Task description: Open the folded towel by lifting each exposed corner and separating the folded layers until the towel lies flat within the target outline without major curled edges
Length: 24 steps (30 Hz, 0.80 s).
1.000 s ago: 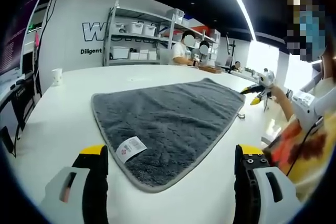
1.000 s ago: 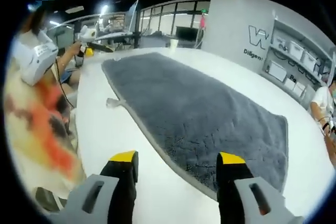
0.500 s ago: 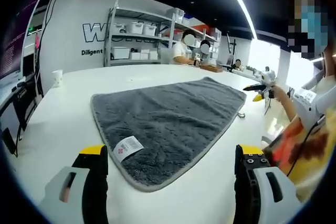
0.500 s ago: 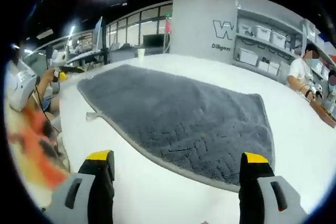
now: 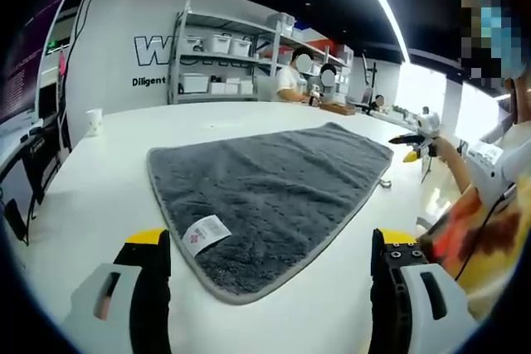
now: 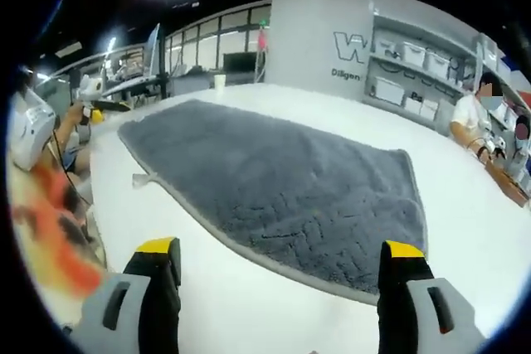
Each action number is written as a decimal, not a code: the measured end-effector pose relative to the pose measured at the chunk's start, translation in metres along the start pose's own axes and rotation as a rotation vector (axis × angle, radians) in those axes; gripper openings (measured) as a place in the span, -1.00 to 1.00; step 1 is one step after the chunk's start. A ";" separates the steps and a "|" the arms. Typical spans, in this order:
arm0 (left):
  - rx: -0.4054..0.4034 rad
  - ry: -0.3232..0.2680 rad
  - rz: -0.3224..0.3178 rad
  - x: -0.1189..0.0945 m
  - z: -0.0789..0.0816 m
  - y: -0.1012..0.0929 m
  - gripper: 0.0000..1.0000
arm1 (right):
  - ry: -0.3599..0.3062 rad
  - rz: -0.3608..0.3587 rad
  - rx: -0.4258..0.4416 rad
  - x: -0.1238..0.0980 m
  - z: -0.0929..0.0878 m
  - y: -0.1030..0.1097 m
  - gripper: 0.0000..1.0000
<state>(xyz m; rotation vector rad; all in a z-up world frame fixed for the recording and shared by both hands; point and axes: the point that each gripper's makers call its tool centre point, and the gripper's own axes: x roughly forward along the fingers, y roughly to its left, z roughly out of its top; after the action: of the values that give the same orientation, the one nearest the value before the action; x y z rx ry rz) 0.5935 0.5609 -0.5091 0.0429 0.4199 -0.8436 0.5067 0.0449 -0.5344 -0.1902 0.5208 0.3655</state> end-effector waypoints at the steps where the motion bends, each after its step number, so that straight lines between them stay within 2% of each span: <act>1: -0.002 -0.001 0.002 0.000 0.000 0.001 0.99 | -0.002 -0.002 -0.001 -0.001 0.001 0.000 0.99; 17: -0.002 -0.010 0.016 -0.005 0.004 0.004 0.99 | 0.017 0.007 -0.011 0.002 0.001 0.004 0.99; 24: -0.003 -0.006 0.007 -0.002 0.002 -0.001 0.99 | 0.021 0.006 -0.013 0.003 0.000 0.001 0.99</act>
<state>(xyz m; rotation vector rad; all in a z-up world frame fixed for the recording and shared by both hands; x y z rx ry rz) 0.5928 0.5612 -0.5065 0.0393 0.4150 -0.8361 0.5088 0.0463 -0.5365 -0.2053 0.5403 0.3730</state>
